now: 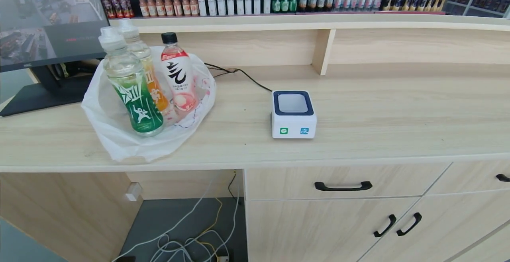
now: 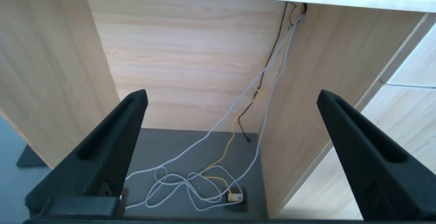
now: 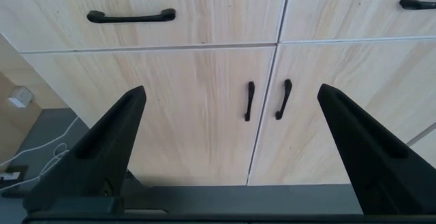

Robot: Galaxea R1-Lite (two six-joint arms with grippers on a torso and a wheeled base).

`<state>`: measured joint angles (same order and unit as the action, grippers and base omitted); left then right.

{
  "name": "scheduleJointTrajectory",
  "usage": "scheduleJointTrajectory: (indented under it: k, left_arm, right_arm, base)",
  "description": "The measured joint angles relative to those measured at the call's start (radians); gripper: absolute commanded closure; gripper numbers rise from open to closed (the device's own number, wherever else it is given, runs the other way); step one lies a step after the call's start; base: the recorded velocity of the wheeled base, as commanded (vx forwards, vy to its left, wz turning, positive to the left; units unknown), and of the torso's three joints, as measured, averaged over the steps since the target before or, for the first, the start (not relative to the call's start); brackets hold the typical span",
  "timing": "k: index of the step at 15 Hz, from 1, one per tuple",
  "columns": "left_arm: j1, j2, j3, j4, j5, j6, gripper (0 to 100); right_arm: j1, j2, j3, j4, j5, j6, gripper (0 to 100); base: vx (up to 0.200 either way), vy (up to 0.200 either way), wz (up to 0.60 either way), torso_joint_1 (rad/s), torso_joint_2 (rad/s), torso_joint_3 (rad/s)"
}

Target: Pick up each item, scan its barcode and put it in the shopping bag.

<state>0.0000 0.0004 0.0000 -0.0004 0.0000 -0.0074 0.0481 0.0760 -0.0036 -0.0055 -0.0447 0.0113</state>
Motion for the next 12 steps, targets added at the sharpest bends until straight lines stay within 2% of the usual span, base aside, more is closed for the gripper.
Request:
scheduleJointTrajectory:
  k: [1, 12]
  left_arm:
    - [0.000, 0.000, 0.000, 0.000, 0.000, 0.000, 0]
    - [-0.001, 0.000, 0.000, 0.000, 0.000, 0.000, 0]
  right_arm:
    - [0.001, 0.000, 0.000, 0.000, 0.000, 0.000, 0]
    - [0.000, 0.001, 0.001, 0.000, 0.000, 0.000, 0]
  base:
    - [0.000, -0.200, 0.00, 0.002, 0.00, 0.002]
    - [0.000, 0.000, 0.00, 0.000, 0.00, 0.000]
